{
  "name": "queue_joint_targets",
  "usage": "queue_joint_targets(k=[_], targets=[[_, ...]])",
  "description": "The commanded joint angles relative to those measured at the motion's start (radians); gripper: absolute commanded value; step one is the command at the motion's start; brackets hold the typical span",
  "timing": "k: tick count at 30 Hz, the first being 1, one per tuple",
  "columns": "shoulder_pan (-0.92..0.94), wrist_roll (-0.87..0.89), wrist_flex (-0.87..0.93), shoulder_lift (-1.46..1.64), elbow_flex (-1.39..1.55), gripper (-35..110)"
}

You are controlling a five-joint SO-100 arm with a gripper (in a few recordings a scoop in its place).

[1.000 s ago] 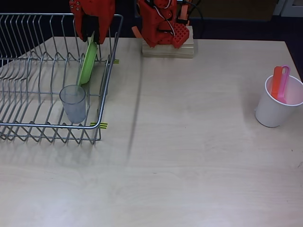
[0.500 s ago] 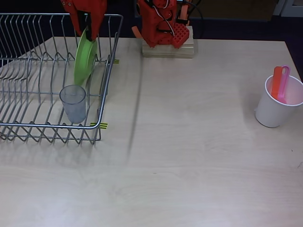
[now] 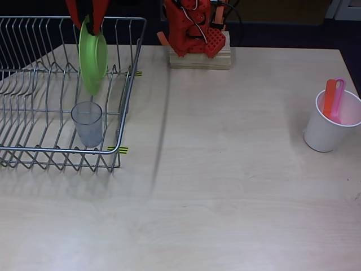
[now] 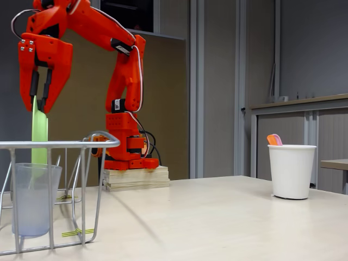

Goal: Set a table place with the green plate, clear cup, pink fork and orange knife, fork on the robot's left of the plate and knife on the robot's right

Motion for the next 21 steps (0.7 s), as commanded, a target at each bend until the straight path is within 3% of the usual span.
queue_joint_targets(k=[1, 10, 21], targets=[[0.018, -0.006, 0.034, 0.000, -0.072, 0], [-0.028, 0.014, 0.202, 0.018, -0.229, 0], [-0.124, 0.014, 0.204, 0.129, -0.285, 0]])
